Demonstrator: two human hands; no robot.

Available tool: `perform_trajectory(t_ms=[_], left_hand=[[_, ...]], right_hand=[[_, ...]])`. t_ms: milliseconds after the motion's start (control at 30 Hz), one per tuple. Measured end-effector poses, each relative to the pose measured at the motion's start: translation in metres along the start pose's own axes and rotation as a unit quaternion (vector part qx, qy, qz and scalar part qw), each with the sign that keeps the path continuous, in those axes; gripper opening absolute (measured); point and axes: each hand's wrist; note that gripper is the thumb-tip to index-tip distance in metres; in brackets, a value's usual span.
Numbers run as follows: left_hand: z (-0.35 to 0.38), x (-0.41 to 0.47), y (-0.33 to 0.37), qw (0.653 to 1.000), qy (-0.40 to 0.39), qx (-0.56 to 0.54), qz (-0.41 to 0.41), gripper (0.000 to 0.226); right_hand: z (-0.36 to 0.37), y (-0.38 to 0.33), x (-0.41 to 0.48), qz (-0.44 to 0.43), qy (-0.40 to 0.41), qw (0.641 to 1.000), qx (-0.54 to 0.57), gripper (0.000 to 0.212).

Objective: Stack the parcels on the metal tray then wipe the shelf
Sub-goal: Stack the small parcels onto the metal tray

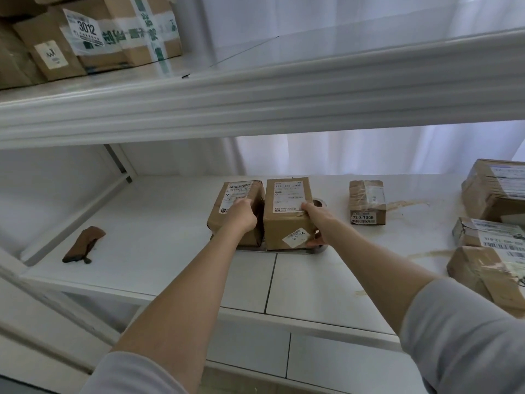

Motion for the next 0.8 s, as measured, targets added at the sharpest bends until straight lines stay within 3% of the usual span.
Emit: perform_trajectory(t_ms=[333, 800], left_hand=[[-0.001, 0.003, -0.006, 1.000, 0.001, 0.027, 0.011, 0.031], [-0.008, -0.001, -0.009, 1.000, 0.022, 0.003, 0.020, 0.040]], right_hand=[[0.015, 0.009, -0.006, -0.006, -0.032, 0.999, -0.010, 0.050], [0.022, 0.015, -0.004, -0.056, 0.014, 0.998, -0.007, 0.053]])
Point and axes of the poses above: each hand's wrist, its own x-axis towards the middle knuckle, its own z-axis out of the palm, y = z × x, and after that the axes turned 5 degrees about y, right-handed
